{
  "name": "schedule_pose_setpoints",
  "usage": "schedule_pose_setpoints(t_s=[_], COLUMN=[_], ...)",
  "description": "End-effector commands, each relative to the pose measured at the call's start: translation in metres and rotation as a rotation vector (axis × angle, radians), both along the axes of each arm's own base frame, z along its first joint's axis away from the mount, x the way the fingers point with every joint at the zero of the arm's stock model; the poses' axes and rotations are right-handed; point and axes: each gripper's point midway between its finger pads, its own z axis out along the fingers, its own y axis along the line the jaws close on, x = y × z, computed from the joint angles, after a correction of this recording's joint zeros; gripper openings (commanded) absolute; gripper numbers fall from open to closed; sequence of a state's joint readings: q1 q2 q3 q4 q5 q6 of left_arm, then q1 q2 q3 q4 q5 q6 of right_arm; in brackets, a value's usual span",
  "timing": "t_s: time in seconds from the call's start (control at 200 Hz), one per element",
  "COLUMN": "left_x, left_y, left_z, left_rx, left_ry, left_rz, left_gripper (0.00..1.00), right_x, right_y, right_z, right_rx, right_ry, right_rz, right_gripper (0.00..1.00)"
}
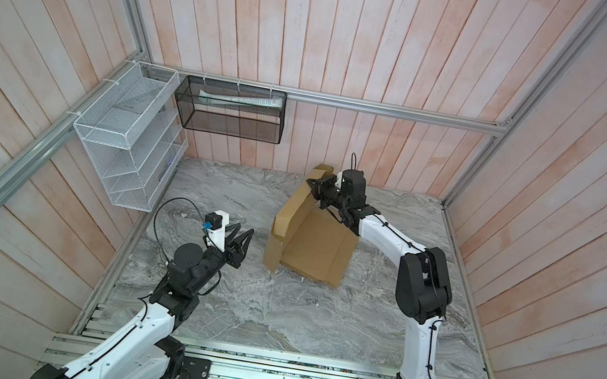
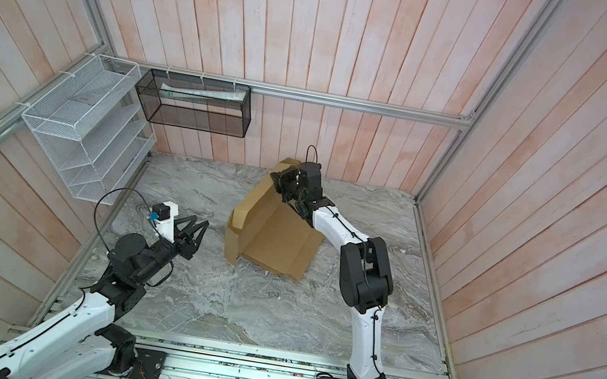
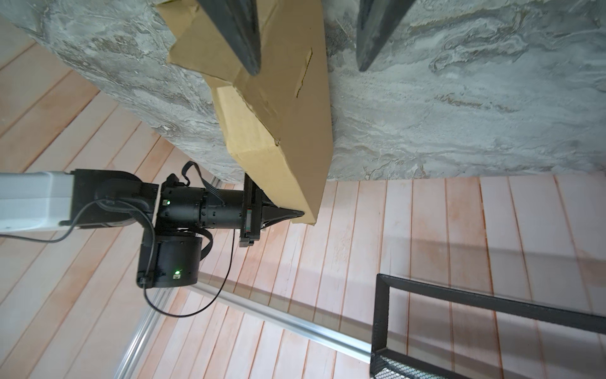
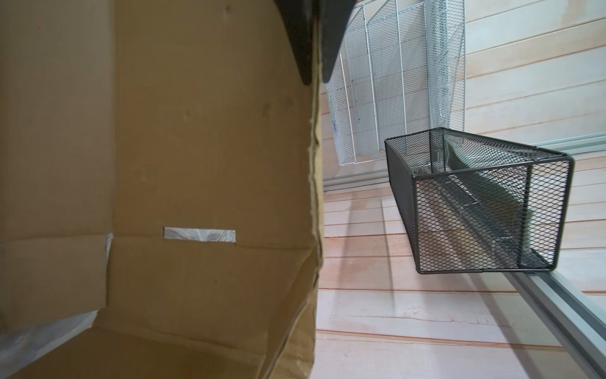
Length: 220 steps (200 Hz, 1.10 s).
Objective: Fold the paper box
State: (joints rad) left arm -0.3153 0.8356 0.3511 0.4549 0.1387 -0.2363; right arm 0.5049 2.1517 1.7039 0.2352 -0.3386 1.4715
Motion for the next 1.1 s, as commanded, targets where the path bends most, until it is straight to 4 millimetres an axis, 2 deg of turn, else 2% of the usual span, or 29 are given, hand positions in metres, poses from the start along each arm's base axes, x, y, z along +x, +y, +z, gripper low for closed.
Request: schedule_pose_setpoints(t_s=[0.0,0.32,0.67,0.87,1.095], left_x=[0.009,0.019,0.022,0.027,0.025], left_y=[0.017,0.049,0.076,0.075,0.057], left_z=[-0.004,-0.018,-0.047,-0.075,-0.083], left_rx=[-0.013,0.012,-0.019,0.007,-0.021], left_ry=[0.078,0.175,0.308,0.413,0.440], left_rz=[0.116,0.295,0.347,0.333,0.228], left_gripper=[0.50,0.51,0.51,0.51,0.51], right_x=[0.000,-0.013,-0.032,-0.041,-0.044], right_y=[0.009,0.021,0.035,0.040,0.042], right_z=[-0.013,-0.029,-0.054,-0.059,-0.054], right_rx=[-0.017,-0.034,-0.057,-0.026,-0.017], right_ry=[-0.016,-0.062,-0.095,-0.124,-0.139], right_rz=[0.025,0.101,0.182,0.223,0.224], right_gripper=[0.00,0.00,0.01,0.00,0.01])
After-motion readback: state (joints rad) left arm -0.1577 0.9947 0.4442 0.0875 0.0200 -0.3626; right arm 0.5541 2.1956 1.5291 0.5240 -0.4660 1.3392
